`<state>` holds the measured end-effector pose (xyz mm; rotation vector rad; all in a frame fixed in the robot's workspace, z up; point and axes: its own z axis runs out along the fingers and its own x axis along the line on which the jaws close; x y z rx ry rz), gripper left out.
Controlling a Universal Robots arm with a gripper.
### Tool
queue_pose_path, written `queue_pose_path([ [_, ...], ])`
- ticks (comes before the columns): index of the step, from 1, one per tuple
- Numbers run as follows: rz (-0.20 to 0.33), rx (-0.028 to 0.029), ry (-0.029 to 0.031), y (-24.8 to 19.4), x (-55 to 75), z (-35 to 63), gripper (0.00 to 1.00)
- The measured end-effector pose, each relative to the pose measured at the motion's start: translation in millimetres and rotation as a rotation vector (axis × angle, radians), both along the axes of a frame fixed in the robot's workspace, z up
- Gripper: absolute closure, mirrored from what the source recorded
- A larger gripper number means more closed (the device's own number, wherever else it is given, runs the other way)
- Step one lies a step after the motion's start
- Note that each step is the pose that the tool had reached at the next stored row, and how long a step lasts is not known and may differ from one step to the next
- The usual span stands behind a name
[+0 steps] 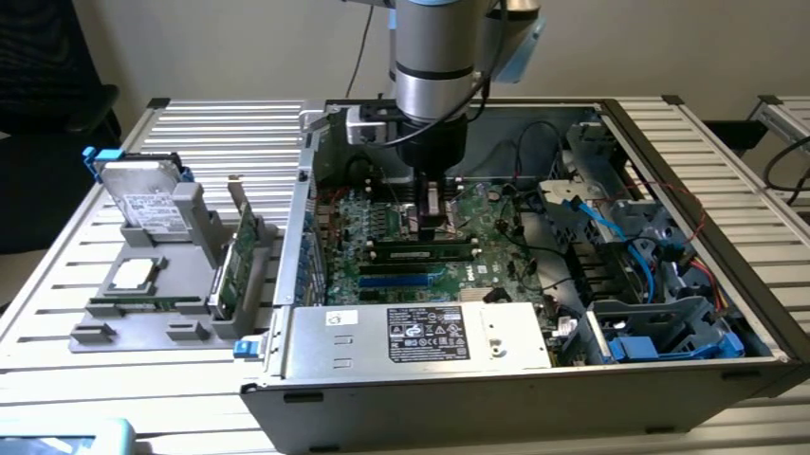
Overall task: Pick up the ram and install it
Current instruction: 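Press down the ram until it locks into place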
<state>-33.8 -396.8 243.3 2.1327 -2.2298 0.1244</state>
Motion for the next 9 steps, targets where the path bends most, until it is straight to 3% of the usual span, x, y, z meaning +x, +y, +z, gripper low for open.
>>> queue_pose_path([
  [9,-0.134,0.0002,-0.0001,0.0,0.0,-0.1,0.89],
])
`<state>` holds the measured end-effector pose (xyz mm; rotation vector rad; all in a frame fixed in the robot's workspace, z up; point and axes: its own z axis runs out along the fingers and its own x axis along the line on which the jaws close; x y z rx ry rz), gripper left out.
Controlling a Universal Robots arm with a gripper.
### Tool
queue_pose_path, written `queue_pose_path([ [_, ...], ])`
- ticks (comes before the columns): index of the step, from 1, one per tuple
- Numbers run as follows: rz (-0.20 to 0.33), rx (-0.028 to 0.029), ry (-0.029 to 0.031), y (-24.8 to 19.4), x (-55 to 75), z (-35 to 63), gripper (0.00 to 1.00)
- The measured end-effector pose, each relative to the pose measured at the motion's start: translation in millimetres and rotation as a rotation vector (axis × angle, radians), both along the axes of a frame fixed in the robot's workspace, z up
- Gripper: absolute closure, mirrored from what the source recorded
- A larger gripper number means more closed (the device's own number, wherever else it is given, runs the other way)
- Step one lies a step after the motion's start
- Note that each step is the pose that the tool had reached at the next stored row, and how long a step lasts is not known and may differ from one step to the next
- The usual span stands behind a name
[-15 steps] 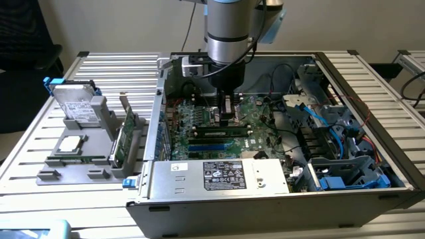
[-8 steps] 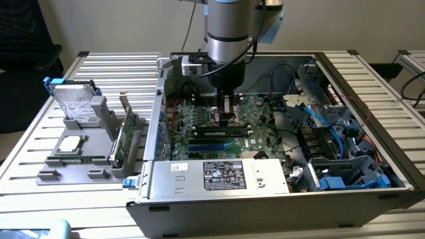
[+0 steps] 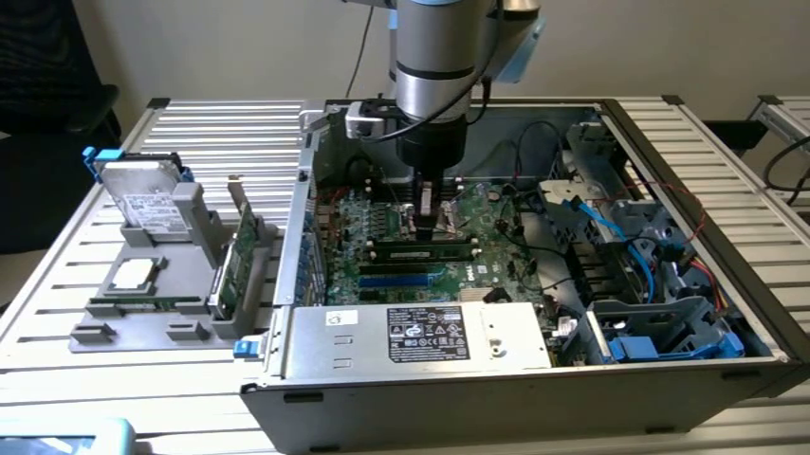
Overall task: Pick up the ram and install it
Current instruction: 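Press down the ram until it locks into place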
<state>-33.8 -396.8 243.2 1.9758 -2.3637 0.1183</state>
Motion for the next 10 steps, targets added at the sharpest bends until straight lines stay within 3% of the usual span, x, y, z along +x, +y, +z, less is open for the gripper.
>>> queue_pose_path([
  [10,-0.137,0.0001,-0.0007,0.0,0.0,0.0,0.89],
])
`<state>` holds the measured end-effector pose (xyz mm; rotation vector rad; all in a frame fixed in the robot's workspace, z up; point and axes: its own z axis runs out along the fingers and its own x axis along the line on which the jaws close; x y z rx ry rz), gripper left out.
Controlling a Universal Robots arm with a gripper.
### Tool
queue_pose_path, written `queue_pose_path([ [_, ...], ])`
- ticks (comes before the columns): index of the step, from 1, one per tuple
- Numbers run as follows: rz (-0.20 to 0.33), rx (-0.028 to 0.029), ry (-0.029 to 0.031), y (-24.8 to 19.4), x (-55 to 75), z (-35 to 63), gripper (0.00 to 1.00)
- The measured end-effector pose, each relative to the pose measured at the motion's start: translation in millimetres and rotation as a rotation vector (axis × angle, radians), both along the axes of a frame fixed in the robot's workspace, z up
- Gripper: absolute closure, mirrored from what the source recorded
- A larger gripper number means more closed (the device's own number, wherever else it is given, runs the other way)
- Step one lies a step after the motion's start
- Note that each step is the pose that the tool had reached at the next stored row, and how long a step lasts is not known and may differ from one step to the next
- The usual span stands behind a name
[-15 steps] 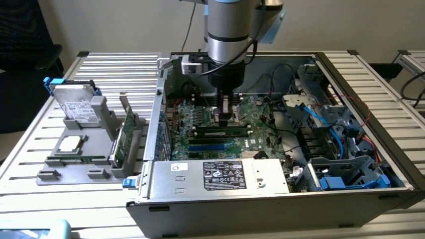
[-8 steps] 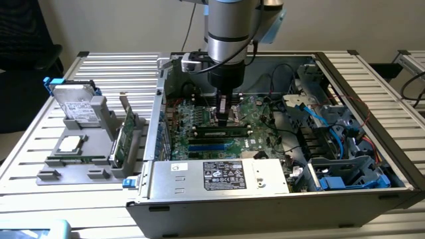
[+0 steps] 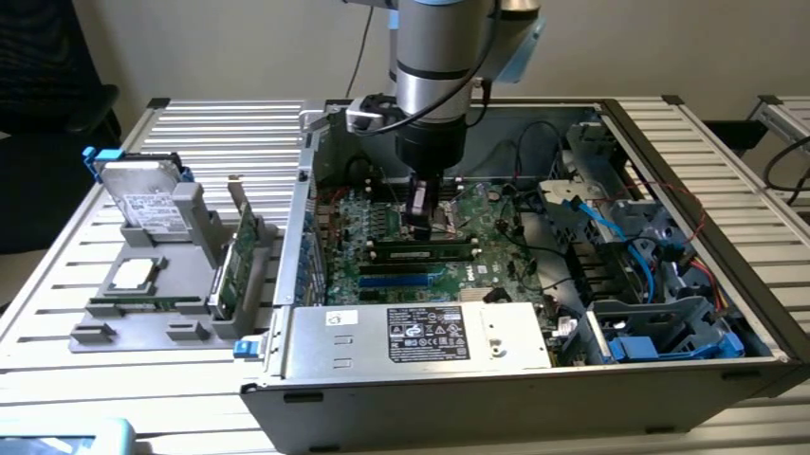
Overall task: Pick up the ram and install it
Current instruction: 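Press down the ram until it locks into place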
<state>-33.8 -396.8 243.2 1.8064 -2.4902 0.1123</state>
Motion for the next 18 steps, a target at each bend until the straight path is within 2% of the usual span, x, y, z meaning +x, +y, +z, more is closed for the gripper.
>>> queue_pose_path([
  [18,-0.241,0.0000,-0.0038,0.0,0.0,0.0,0.89],
])
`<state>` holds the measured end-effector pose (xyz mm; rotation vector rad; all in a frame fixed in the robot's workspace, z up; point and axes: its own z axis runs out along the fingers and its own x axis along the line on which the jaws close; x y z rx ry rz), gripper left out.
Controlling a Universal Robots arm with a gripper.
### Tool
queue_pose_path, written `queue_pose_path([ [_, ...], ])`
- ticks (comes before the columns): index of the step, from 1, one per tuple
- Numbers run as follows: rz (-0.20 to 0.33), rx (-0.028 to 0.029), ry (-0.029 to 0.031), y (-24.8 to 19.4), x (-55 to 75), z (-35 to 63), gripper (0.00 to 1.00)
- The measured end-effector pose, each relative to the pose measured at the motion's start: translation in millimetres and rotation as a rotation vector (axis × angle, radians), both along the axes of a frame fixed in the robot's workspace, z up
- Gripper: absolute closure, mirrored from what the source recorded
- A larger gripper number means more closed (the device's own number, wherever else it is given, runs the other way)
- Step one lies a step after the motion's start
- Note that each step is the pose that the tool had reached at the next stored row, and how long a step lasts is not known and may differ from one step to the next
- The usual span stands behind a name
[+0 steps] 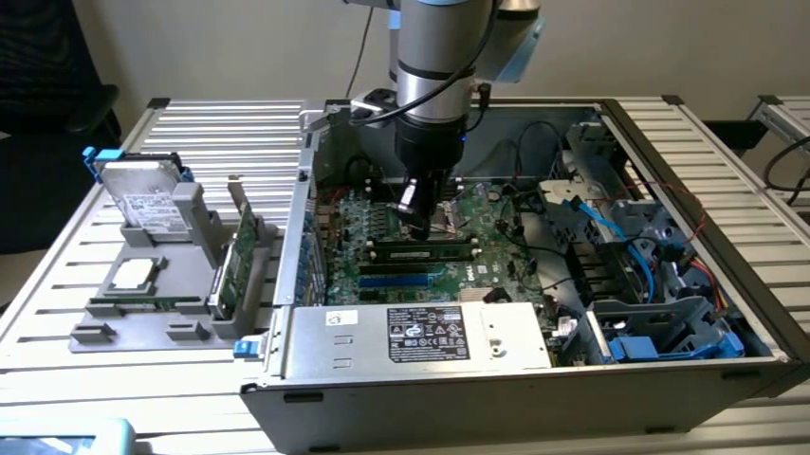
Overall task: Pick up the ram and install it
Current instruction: 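Press down the ram until it locks into place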
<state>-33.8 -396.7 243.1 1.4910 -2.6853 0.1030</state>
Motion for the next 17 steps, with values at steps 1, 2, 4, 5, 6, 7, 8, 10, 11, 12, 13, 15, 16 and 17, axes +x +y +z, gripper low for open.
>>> queue_pose_path([
  [1,-0.013,0.0001,-0.0002,0.0,0.0,0.0,0.89],
  [2,-0.026,0.0000,-0.0004,0.0,0.0,0.0,0.89],
  [4,-0.053,0.0000,-0.0006,0.0,0.0,0.0,0.89],
  [5,-0.067,0.0000,-0.0008,0.0,0.0,0.0,0.89],
  [6,-0.080,0.0000,-0.0010,0.0,0.0,0.0,0.89],
  [7,-0.094,-0.0001,-0.0011,0.0,0.0,0.0,0.89],
  [8,-0.107,0.0000,-0.0012,0.0,0.0,0.0,0.89],
  [10,-0.135,-0.0001,-0.0014,0.0,0.0,0.0,0.89],
  [11,-0.148,-0.0001,-0.0015,0.0,0.0,0.0,0.89],
  [12,-0.162,-0.0001,-0.0017,0.0,0.0,0.0,0.89],
  [13,-0.174,0.0000,-0.0019,0.0,0.0,0.0,0.89],
  [15,-0.199,0.0000,-0.0024,0.0,0.0,0.0,0.89],
  [16,-0.212,0.0000,-0.0028,0.0,0.0,0.0,0.89],
  [17,-0.224,0.0001,-0.0034,0.0,0.0,0.0,0.89],
])
